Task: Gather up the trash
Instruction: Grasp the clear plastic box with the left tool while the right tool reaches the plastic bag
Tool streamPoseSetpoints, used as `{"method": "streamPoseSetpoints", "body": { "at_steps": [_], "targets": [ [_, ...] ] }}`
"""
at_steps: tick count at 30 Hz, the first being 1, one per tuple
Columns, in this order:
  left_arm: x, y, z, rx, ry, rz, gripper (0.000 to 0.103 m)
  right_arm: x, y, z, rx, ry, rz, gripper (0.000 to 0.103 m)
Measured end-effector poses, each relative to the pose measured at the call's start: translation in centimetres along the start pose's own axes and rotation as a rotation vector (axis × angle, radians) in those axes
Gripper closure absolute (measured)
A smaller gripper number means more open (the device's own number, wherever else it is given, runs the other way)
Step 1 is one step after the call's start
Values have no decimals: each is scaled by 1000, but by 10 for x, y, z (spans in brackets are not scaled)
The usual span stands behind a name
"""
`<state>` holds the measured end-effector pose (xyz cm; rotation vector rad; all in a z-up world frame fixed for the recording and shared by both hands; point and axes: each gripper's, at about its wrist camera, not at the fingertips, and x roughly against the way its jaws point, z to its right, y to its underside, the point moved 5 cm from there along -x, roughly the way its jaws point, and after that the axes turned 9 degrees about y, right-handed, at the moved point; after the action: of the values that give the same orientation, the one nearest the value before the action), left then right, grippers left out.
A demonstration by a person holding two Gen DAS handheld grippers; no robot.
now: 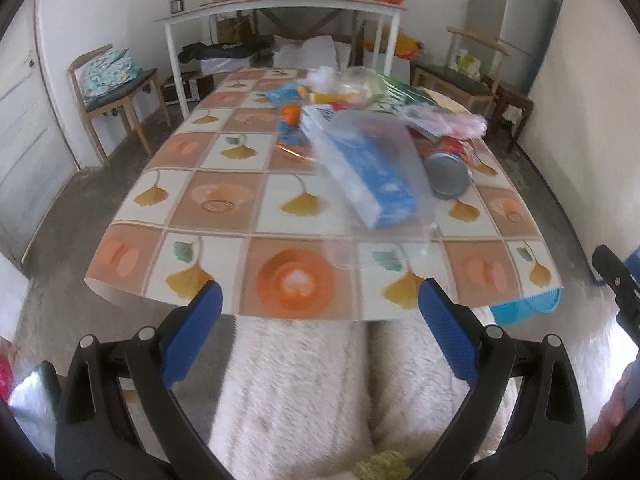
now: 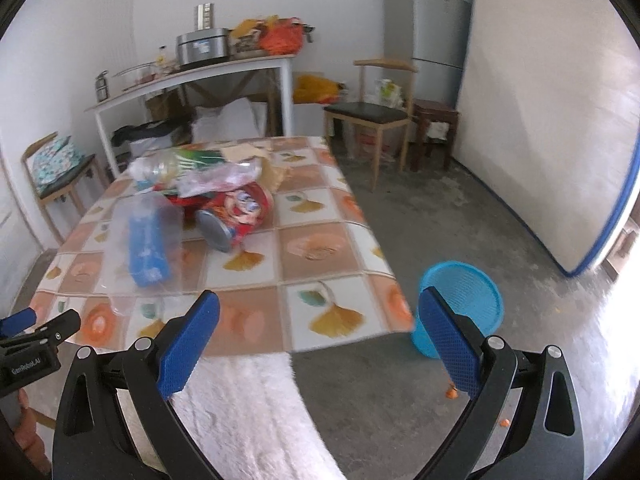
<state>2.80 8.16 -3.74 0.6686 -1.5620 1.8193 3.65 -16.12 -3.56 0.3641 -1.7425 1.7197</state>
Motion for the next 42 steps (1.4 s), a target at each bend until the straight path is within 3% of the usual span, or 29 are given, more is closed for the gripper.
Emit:
{"method": "streamPoseSetpoints", "body": {
  "at_steps": [6,10,13,18,27,30,32,42],
  "targets": [
    [-2,-13,-20,-14,38,68,9,-24,-10,-41,38,-80,-8,6],
    [-12,-35,-18,38,185,86,9,-44,-4,-55,44,-113,-46,6],
    [-25,-59,-4,25,246,99,9,-58,5,-51,35,-106,-78,6],
    [-61,-84,24,-20,212,69,8,-89,19,-23,-44,-65,-154,6],
    [-127,-85,50,-85,-7,-73,9,-122,35,2,-111,-59,-225,6],
    [-128,-80,42,-44,10,-85,9,-123,37,5,-121,-68,-230,6],
    [-124,-78,39,-22,23,-80,19,-123,38,7,-128,-70,-232,6],
    [-85,-75,34,32,127,13,21,-106,33,12,-131,-64,-197,6]
  ]
}}
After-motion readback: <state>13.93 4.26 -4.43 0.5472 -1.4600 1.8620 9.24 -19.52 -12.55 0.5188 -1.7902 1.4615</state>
